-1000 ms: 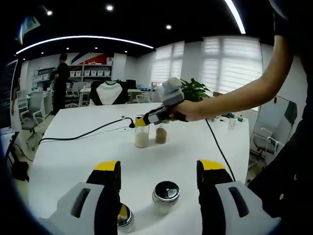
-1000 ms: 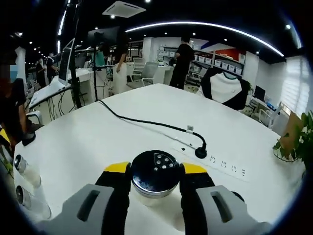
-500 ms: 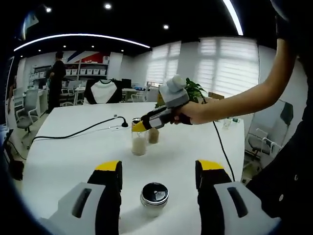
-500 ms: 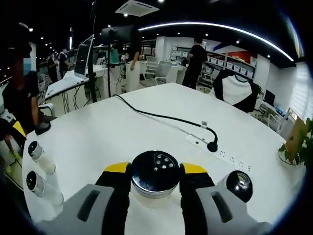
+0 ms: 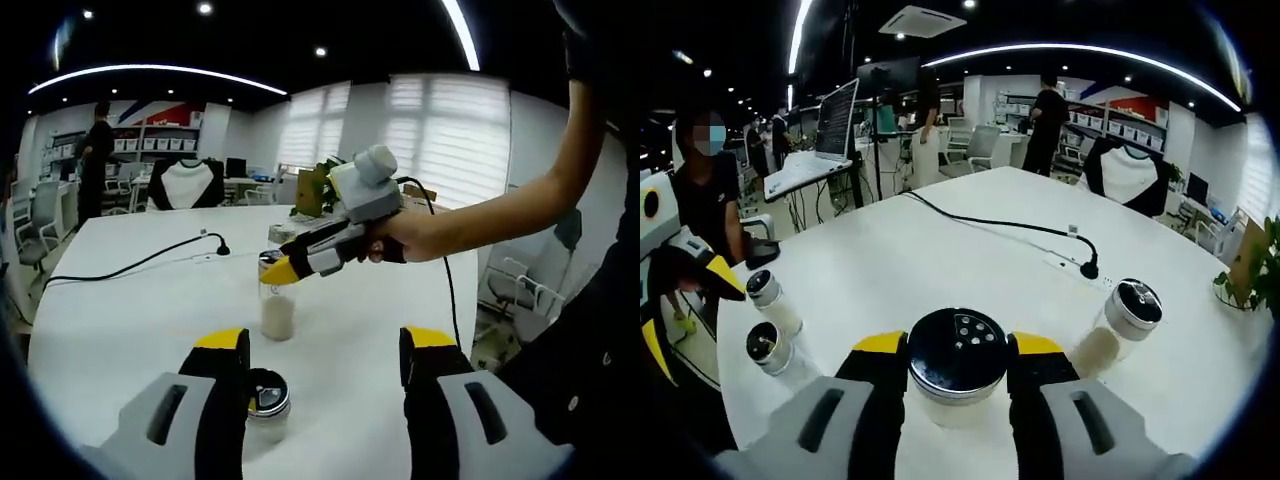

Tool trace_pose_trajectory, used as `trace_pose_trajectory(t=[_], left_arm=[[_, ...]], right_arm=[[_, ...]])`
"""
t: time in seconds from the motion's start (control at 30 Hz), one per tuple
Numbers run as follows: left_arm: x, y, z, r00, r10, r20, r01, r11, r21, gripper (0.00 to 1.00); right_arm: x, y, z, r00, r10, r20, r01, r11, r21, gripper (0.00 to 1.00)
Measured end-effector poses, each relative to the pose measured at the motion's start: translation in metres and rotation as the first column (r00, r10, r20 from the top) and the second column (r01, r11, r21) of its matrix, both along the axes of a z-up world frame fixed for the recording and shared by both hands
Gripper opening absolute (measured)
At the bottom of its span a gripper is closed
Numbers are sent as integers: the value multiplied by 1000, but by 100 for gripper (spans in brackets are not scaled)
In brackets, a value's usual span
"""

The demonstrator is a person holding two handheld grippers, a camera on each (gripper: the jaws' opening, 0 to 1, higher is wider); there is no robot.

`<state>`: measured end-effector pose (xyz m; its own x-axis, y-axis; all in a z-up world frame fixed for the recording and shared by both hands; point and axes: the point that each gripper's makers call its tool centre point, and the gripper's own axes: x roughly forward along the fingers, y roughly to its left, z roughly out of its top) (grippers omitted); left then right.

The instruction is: Rotate the seasoning bottle until the label or dispensing opening points toward the visible target arrow and the bottle remains upright within the marked orientation range

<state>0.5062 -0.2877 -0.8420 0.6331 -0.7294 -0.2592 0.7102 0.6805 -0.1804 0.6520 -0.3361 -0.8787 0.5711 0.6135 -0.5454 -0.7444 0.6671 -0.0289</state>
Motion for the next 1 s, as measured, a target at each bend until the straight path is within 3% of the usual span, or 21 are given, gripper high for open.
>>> trace_pose_trajectory(t=[0.6, 1.0], left_arm=[[-34, -46, -19, 994, -109, -24, 109, 994, -15, 60], [-34, -68, -57, 994, -97, -45, 98, 995, 9, 59]], right_arm=[[-87, -6, 0, 998, 51, -34, -51, 998, 23, 36], [-126, -10, -5, 986, 160, -41, -160, 987, 1, 36]])
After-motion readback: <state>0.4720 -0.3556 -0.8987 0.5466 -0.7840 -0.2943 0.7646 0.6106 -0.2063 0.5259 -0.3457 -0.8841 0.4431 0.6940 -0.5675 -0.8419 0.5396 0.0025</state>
